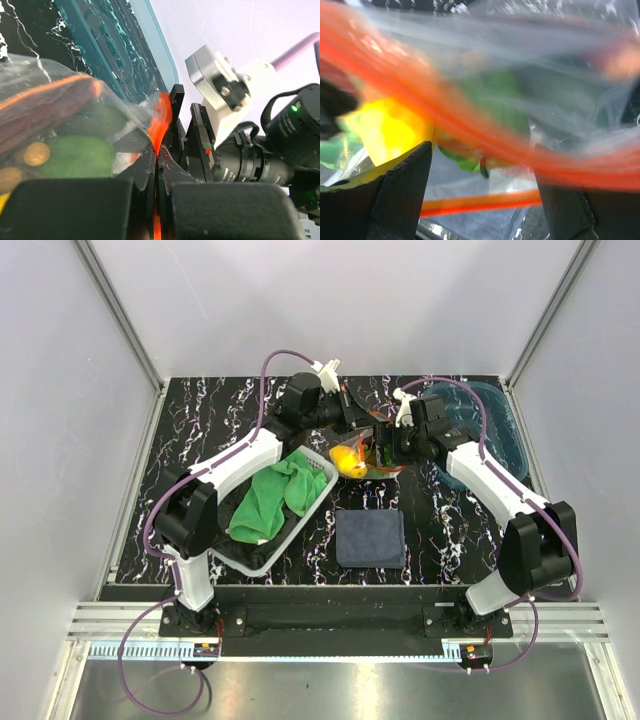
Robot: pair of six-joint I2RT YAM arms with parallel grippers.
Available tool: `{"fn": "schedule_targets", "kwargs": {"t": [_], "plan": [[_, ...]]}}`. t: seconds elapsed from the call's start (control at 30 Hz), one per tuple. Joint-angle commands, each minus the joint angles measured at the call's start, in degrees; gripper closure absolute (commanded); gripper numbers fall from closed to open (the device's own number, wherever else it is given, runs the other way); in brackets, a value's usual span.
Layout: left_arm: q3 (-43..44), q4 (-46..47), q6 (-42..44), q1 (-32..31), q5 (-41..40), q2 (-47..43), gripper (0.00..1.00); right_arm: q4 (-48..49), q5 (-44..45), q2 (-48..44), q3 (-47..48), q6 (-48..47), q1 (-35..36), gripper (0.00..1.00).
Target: Open the zip-top bag and remove the fake food
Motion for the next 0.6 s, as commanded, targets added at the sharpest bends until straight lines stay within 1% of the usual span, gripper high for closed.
{"fn": "schedule_targets", "kwargs": {"t": [0.0, 0.13, 0.27, 0.4, 0.57], "plan": [[-0.2, 7.8, -1.9, -0.8, 2.4, -1.2, 1.00, 6.2, 0.9, -3.0, -1.2, -2.6, 2.9, 0.11], [-0.8, 8.8, -2.6, -0.9, 2.7, -1.6, 1.00, 8.9, 2.5, -4.3, -3.2, -3.1, 3.7, 0.11], [-1.4, 9.3, -3.2, -1.3, 3.0, -2.0, 1.00, 10.2, 4.3, -2.1, -3.7, -4.7, 3.7, 0.11], [-2.4, 10.2, -4.2, -1.8, 2.9, -2.3, 1.00, 12.6, 4.4, -1.8, -5.5, -3.7, 4.6, 0.11], [-2.9, 11.3, -5.1, -2.3, 3.1, -2.3, 1.00, 14.7, 9.3, -0.8, -8.1, -1.3, 4.9, 0.15]]}}
